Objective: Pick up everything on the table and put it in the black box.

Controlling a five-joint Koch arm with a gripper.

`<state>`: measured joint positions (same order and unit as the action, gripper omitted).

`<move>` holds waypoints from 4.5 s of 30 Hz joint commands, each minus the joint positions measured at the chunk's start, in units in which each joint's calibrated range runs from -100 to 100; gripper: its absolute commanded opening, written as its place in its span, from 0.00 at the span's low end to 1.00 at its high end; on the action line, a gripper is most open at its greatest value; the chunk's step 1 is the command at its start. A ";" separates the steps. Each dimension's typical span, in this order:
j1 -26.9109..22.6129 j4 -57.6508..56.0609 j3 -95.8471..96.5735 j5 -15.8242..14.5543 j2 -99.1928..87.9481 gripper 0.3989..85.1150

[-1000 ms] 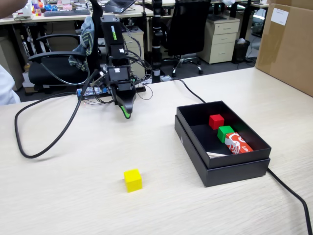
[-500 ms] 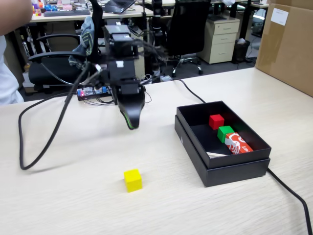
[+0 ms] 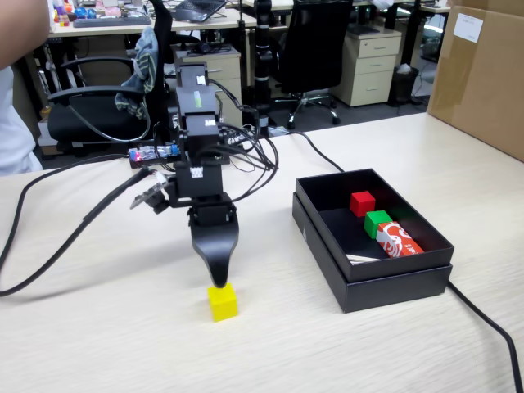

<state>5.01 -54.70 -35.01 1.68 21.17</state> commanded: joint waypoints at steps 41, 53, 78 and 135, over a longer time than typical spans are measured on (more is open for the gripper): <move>-6.94 -14.19 -4.88 -3.57 -34.30 0.01; -21.29 -14.11 -5.25 -8.84 -35.34 0.01; -20.22 -13.68 -1.53 -10.01 -4.01 0.12; -4.64 58.89 131.11 3.32 -119.44 0.56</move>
<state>0.51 1.82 94.16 4.18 -99.35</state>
